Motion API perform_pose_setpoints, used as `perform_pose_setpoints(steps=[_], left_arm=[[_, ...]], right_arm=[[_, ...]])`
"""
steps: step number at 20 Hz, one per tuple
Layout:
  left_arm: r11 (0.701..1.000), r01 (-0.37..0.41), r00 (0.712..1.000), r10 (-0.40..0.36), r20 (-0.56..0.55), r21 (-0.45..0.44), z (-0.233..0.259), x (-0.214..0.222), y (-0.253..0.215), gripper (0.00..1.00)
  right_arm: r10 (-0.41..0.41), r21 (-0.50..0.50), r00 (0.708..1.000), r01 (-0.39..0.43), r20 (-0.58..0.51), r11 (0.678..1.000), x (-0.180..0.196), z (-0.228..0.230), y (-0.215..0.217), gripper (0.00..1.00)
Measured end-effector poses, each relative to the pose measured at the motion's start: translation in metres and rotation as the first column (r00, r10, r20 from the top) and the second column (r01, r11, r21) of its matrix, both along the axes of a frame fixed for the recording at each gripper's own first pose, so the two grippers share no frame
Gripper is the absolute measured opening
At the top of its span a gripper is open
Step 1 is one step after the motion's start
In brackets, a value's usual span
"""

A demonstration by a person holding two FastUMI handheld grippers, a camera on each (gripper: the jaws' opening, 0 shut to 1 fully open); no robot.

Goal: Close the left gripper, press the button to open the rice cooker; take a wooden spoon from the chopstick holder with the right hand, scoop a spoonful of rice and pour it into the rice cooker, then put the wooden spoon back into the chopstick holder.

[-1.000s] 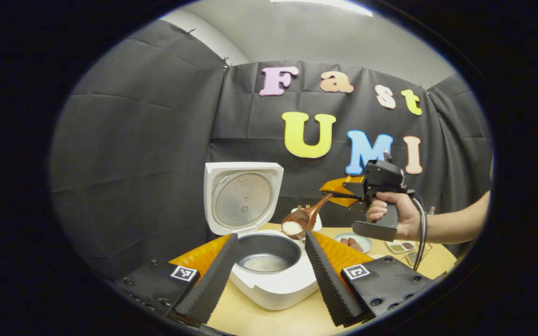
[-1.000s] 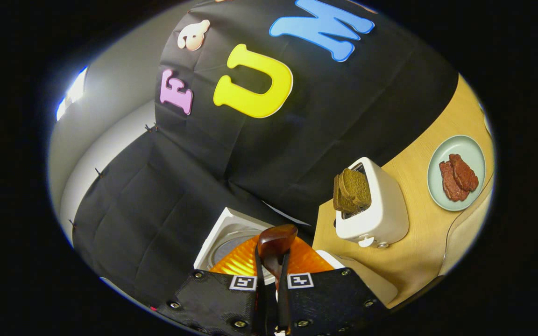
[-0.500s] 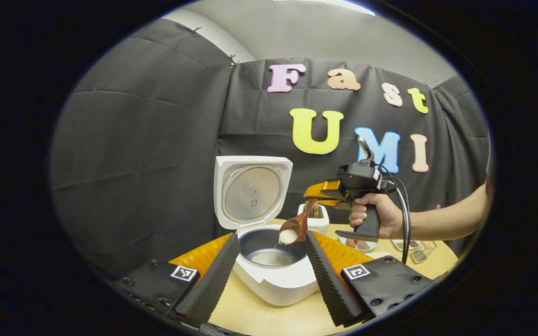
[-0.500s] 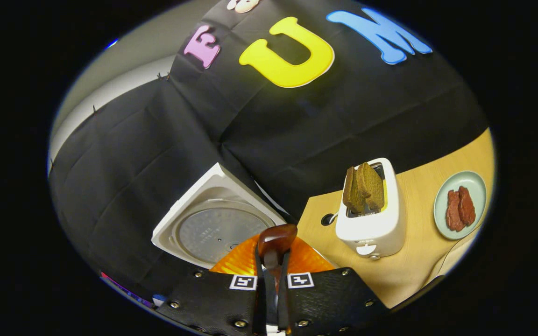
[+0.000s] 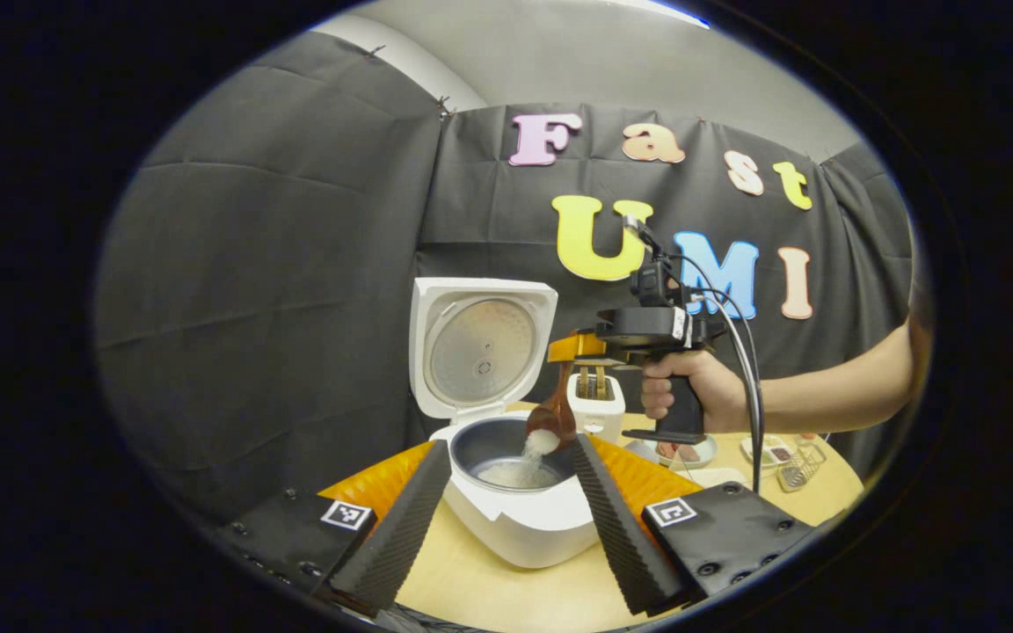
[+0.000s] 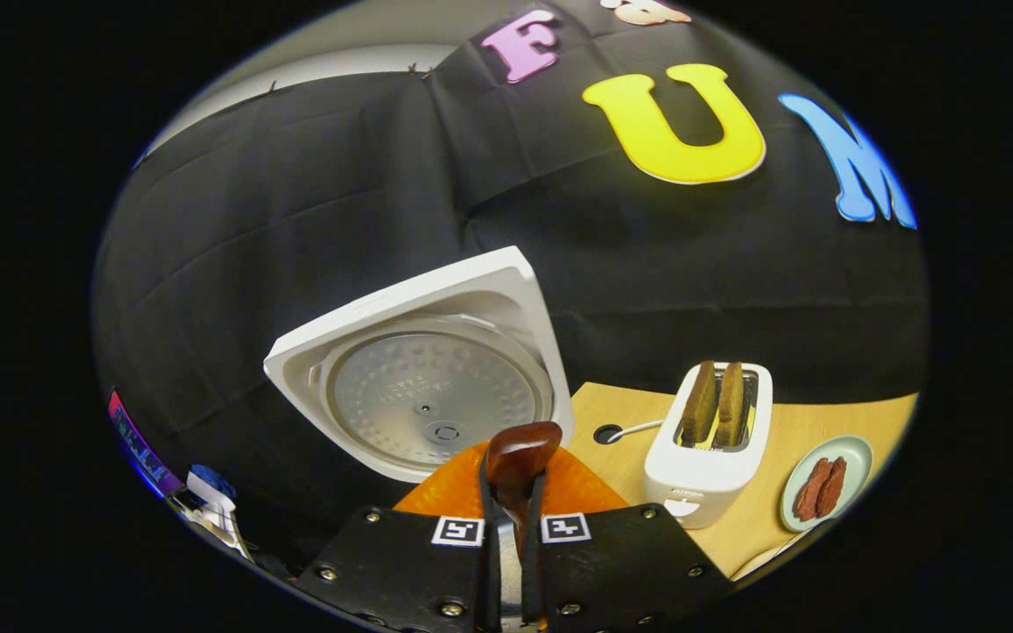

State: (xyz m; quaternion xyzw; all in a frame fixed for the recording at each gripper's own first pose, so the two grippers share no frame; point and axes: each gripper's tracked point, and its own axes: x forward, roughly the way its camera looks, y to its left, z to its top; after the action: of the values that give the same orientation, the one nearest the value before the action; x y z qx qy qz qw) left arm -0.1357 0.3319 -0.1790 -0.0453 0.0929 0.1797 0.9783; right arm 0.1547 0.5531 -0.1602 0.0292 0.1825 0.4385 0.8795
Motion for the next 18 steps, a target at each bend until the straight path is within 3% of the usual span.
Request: perform_pose_setpoints(steps=[6, 13, 16, 18], left_arm=[[1.000, -0.015, 1.000, 0.015, 0.004, 0.000, 0.001, -0.005, 0.004, 0.98], [1.000, -0.031, 0.999, 0.031, 0.009, 0.000, 0.001, -0.014, 0.011, 0.98], [1.000, -0.027, 0.999, 0.028, 0.018, -0.010, 0.003, -0.015, 0.013, 0.99], [1.000, -0.019, 0.999, 0.019, 0.033, -0.012, 0.010, -0.013, 0.012, 0.99]], right_arm=[[0.092, -0.081, 0.971, -0.076, 0.220, 0.994, -0.031, 0.033, 0.020, 0.10], [0.254, -0.165, 0.847, -0.199, 0.466, 0.966, -0.083, 0.074, 0.035, 0.09], [0.242, -0.146, 0.840, -0.196, 0.485, 0.970, -0.090, 0.087, 0.028, 0.09], [0.197, -0.088, 0.864, -0.177, 0.462, 0.980, -0.087, 0.099, 0.020, 0.10]])
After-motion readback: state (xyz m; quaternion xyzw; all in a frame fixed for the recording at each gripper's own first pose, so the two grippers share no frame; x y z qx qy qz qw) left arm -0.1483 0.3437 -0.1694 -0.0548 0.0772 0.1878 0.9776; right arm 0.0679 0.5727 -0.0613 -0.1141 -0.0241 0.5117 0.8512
